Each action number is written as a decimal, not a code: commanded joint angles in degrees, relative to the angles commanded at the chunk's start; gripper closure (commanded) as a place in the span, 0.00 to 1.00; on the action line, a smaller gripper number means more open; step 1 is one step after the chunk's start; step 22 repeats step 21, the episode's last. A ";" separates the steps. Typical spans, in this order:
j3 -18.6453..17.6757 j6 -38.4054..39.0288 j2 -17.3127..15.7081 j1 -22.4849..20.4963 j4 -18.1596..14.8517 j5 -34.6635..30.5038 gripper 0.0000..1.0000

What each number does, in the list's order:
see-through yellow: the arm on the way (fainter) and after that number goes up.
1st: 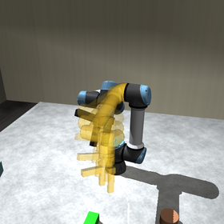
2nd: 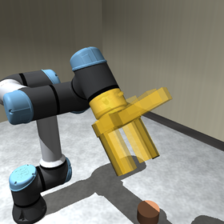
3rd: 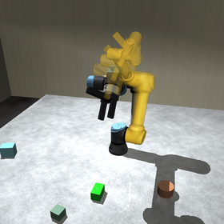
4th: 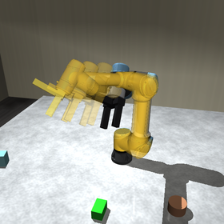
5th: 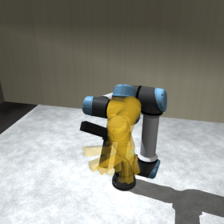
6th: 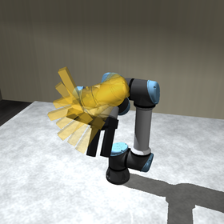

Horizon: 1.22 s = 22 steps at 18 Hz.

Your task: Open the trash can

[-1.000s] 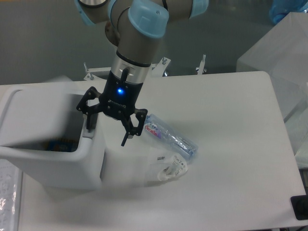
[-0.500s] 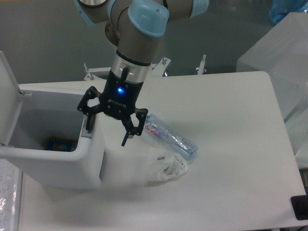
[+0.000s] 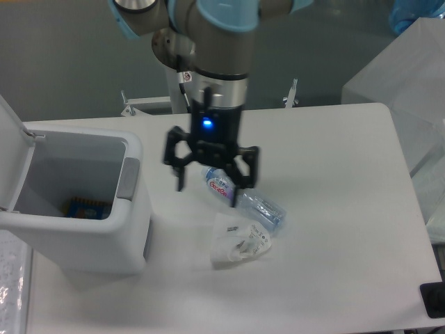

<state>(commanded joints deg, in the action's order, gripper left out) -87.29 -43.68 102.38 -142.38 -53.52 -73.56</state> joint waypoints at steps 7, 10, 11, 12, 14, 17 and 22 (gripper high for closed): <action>0.19 -13.60 5.28 -5.09 -0.53 -6.24 0.00; 0.89 -20.63 8.96 -6.33 -0.62 -7.81 0.00; 0.89 -23.44 9.85 -6.33 -0.70 -10.96 0.00; 0.37 -25.55 10.38 -6.16 -0.79 -14.29 0.00; -0.34 -26.80 11.17 -5.19 -0.53 -16.96 0.00; -1.31 -26.89 11.09 -5.19 -0.27 -16.96 0.00; -2.10 -26.89 11.09 -5.19 0.26 -16.96 0.00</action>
